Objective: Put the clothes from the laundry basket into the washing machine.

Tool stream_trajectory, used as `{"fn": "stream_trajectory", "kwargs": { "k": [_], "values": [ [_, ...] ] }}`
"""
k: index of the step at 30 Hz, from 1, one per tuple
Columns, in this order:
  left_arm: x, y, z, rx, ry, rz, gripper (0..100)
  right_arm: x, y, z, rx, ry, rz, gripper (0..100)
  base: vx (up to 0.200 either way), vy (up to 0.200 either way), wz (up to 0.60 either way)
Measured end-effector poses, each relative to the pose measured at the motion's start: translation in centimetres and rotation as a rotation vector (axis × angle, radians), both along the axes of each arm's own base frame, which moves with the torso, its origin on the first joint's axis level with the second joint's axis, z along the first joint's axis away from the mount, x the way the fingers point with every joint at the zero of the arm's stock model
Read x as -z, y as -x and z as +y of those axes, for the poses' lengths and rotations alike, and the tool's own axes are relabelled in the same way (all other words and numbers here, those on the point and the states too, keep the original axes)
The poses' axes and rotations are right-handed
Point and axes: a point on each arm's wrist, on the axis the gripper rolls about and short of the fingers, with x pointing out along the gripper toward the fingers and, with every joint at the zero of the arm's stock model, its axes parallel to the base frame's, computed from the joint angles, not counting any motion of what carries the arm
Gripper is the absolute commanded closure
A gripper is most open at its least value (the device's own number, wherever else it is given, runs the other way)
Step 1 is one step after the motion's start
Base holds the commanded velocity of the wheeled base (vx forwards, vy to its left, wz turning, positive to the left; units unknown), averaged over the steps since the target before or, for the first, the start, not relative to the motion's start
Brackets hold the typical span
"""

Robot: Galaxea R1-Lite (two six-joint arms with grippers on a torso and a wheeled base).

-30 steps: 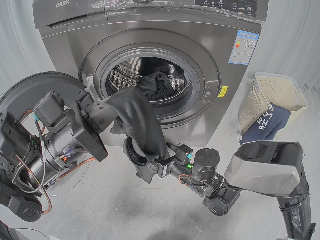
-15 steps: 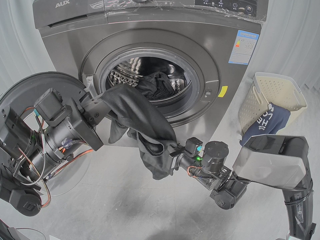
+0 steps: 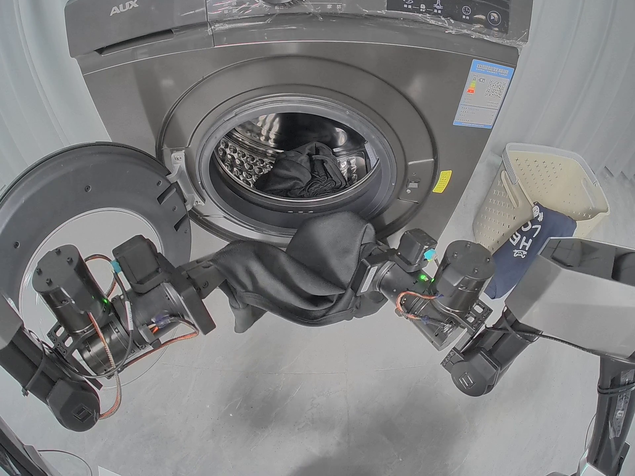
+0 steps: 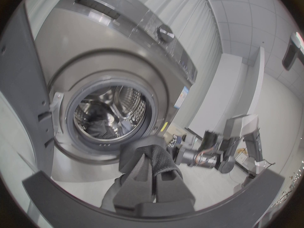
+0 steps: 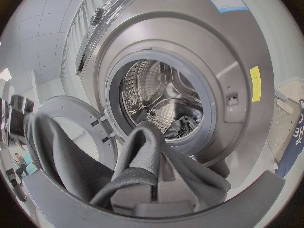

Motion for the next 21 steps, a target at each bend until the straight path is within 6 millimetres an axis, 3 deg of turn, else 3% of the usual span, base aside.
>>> {"fn": "stream_trajectory", "kwargs": {
  "k": [11, 21],
  "values": [
    [5.6, -1.5, 0.4, -0.014, -0.165, 0.135, 100, -2.7, 1.0, 0.0, -0.008, -0.047, -0.051, 100, 0.000, 0.000, 0.00],
    [7.1, -1.8, 0.2, -0.006, -0.191, 0.184, 100, -3.1, 1.7, 0.3, -0.025, -0.057, -0.051, 100, 0.000, 0.000, 0.00]
  ]
}}
